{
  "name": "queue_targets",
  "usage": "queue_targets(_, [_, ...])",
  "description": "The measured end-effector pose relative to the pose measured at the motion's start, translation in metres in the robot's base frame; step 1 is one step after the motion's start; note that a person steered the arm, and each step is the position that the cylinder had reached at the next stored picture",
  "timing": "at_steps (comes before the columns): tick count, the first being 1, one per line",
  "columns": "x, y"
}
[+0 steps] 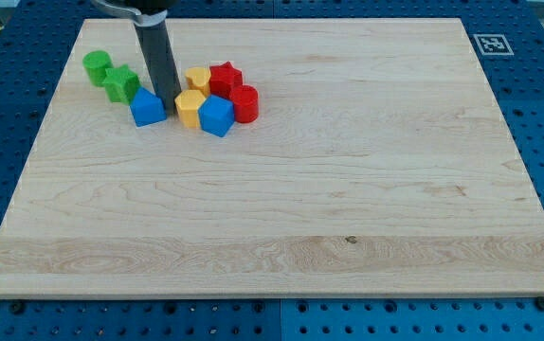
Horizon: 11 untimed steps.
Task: Move a group of blocks slightly down
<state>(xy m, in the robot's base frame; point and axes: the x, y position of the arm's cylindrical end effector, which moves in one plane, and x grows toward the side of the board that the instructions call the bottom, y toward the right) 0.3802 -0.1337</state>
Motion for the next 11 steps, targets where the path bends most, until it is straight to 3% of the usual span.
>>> queue_targets(1, [0.013,0.007])
queue_targets(2, [-0.010,0.007])
queue_targets(4, [-0.095,-0.018])
queue_targets(5, [-0.098,-0.066])
queue_targets(6, [-0.098,-0.138])
queue_targets(7, [-0.097,-0.171])
queue_targets(8, [-0.096,-0.171])
queue_targets(11, [-0.037,-0.129])
